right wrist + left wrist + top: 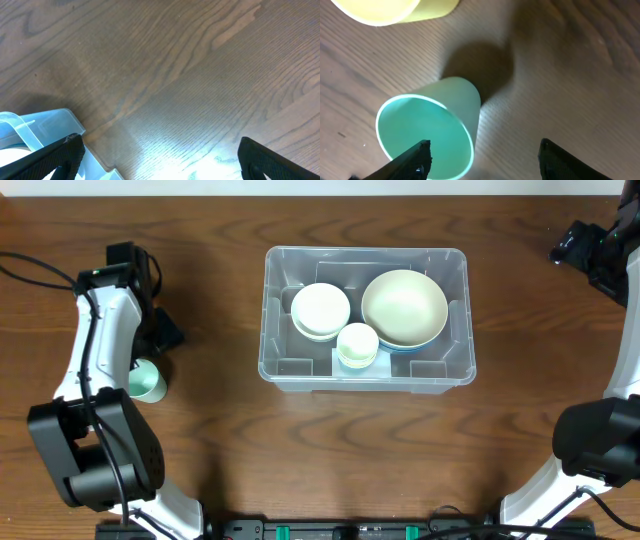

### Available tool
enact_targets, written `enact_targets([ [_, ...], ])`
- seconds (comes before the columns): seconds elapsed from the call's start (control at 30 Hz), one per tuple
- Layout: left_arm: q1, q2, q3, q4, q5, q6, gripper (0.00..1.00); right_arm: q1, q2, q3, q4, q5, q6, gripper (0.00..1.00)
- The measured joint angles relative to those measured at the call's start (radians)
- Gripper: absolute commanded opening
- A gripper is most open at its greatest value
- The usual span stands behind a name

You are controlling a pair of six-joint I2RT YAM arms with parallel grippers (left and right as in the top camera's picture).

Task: Pack container
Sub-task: 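Lower the left gripper and grasp the mint green cup's rim, then lift the mint green cup and carry it into the bin's front-left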

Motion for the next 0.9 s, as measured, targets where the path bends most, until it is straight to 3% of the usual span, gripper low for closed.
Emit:
enact_targets([
  [0.3, 0.011, 0.000, -0.092, 0.096, 0.004, -0.023, 0.56, 0.000, 0.000, 0.000, 0.000, 0.000, 0.000, 0.99],
  [0.5, 0.011, 0.000, -0.142, 0.142, 0.004, -0.025, 0.42, 0.000, 0.000, 0.000, 0.000, 0.000, 0.000, 0.99],
  [0.6, 0.011, 0.001, -0.161, 0.161, 0.004, -0.031, 0.24, 0.000, 0.000, 0.000, 0.000, 0.000, 0.000, 0.99],
  [0.63, 0.011, 0.001, -0.166, 0.164, 0.005, -0.027, 0.11, 0.000, 0.000, 0.000, 0.000, 0.000, 0.000, 0.99],
  [0.67, 0.011, 0.001, -0.171, 0.169, 0.004, -0.027, 0.06, 0.000, 0.000, 0.000, 0.000, 0.000, 0.000, 0.99],
  [0.9, 0.011, 0.001, -0.177, 0.170, 0.031, -0.011, 0.06, 0.000, 0.000, 0.000, 0.000, 0.000, 0.000, 0.99],
])
